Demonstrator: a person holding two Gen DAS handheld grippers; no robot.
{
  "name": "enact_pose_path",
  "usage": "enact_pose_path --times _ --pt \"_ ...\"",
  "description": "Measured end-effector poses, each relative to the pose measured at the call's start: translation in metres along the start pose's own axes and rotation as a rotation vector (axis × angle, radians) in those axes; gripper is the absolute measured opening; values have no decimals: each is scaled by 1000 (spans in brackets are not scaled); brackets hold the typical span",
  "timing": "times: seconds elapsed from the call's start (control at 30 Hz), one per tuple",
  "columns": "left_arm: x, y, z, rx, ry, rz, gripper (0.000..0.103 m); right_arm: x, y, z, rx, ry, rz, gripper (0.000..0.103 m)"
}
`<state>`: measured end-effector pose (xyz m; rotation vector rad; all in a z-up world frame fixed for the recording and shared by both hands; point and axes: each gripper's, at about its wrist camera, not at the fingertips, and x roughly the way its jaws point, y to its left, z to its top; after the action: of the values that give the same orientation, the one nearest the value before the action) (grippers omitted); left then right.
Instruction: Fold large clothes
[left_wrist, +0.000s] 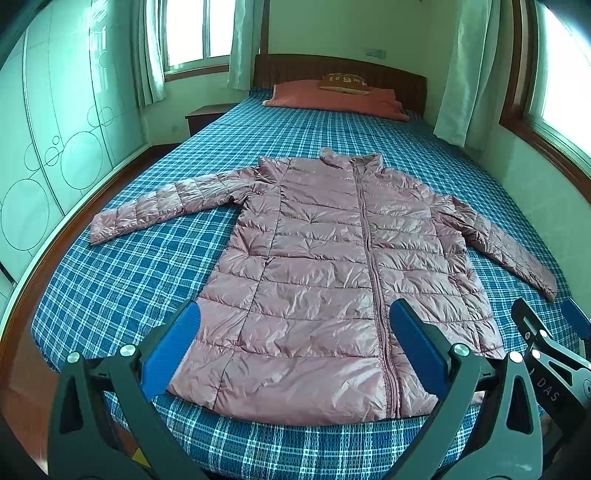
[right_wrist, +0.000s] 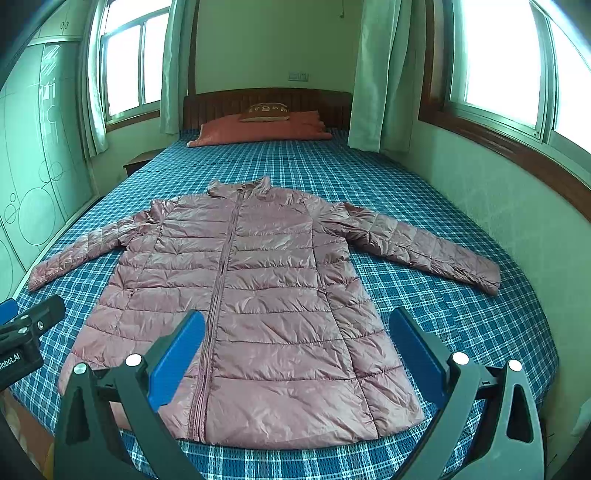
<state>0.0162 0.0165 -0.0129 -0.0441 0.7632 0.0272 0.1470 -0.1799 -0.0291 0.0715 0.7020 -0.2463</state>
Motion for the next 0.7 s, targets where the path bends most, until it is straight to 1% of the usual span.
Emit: enact_pose_path --times 0.43,0.6,0.7 --pt "2 7 -8 -6 17 -1 101 4 1 -2 -4 9 1 99" --pt "14 7 -5 -13 35 -3 101 12 2 -4 -5 19 1 99" --pt "25 12 -2 -35 55 -2 101 22 0 -6 -4 33 -4 99"
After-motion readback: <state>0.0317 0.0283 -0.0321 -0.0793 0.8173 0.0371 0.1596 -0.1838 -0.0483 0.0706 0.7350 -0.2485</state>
